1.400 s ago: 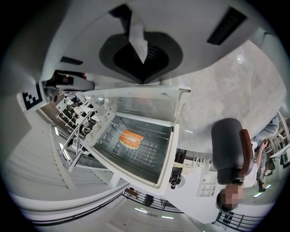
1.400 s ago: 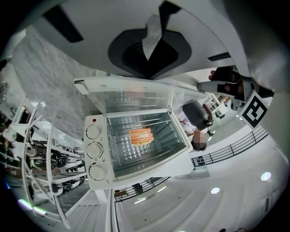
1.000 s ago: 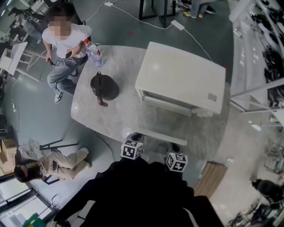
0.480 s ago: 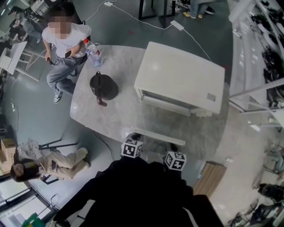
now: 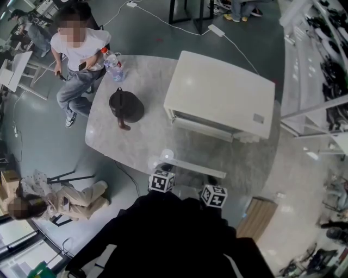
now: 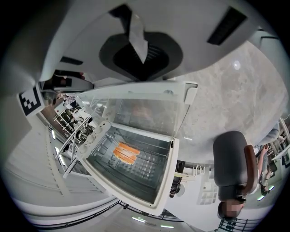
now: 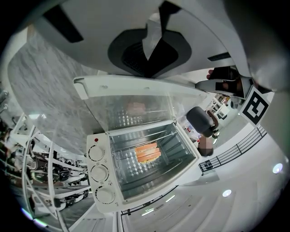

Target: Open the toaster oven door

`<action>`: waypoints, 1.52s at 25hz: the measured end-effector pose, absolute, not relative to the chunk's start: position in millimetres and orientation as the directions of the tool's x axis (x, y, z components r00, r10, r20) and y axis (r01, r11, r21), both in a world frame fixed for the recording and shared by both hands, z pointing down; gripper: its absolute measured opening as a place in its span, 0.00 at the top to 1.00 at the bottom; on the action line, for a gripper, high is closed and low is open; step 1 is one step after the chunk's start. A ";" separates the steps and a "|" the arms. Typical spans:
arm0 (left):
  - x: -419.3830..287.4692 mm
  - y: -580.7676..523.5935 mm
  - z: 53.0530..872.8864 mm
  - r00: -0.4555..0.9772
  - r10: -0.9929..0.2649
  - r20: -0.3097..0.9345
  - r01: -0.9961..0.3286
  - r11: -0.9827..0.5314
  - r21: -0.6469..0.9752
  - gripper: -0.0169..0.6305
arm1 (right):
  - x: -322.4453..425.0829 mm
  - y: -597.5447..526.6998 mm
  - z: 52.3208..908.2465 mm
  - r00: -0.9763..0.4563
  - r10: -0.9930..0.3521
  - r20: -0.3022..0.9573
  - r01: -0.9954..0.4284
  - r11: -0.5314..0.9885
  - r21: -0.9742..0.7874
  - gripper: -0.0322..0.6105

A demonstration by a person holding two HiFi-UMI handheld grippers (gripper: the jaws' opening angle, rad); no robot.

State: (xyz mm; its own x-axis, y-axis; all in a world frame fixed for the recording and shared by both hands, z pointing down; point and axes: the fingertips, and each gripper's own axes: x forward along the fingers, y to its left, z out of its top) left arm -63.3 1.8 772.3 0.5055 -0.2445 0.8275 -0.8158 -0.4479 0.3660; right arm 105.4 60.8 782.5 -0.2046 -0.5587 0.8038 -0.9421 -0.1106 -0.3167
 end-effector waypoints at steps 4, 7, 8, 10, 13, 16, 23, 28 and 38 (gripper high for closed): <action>-63.0 8.4 780.5 0.506 -0.210 0.837 -0.811 -0.446 0.378 0.97 | 104.4 60.0 782.8 -0.206 -0.552 0.808 -0.941 -0.114 -0.318 0.95; -63.0 4.2 780.6 0.503 -0.221 0.836 -0.812 -0.451 0.370 0.97 | 104.2 61.6 789.0 -0.211 -0.545 0.811 -0.939 -0.118 -0.324 0.95; -62.2 5.8 783.3 0.507 -0.215 0.834 -0.811 -0.447 0.378 0.97 | 105.0 61.8 789.8 -0.208 -0.544 0.813 -0.940 -0.119 -0.320 0.95; -61.7 8.5 786.0 0.511 -0.203 0.836 -0.809 -0.442 0.387 0.97 | 107.1 62.8 791.6 -0.199 -0.538 0.819 -0.943 -0.123 -0.309 0.95; -63.6 -1.6 777.0 0.492 -0.226 0.841 -0.815 -0.460 0.353 0.97 | 106.1 65.0 797.4 -0.208 -0.531 0.821 -0.937 -0.133 -0.324 0.95; -64.3 -3.3 777.5 0.487 -0.228 0.843 -0.816 -0.463 0.347 0.97 | 105.4 61.0 790.4 -0.207 -0.530 0.823 -0.940 -0.125 -0.317 0.95; -65.4 0.6 784.1 0.487 -0.199 0.850 -0.815 -0.454 0.361 0.97 | 105.6 63.9 798.2 -0.205 -0.514 0.833 -0.940 -0.134 -0.314 0.95; -65.7 3.3 787.9 0.490 -0.185 0.852 -0.816 -0.440 0.374 0.97 | 104.8 64.0 800.2 -0.207 -0.510 0.835 -0.939 -0.136 -0.316 0.95; -67.9 3.7 796.0 0.490 -0.171 0.855 -0.821 -0.419 0.387 0.97 | 105.6 65.0 807.9 -0.204 -0.488 0.849 -0.938 -0.150 -0.312 0.95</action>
State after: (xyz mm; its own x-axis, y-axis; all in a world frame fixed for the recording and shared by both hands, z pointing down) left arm -67.9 3.7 796.0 0.4898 -0.1707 0.8550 -0.8215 -0.4188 0.3870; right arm 105.6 65.0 807.9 -0.2038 -0.4883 0.8486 -0.9384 -0.1498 -0.3115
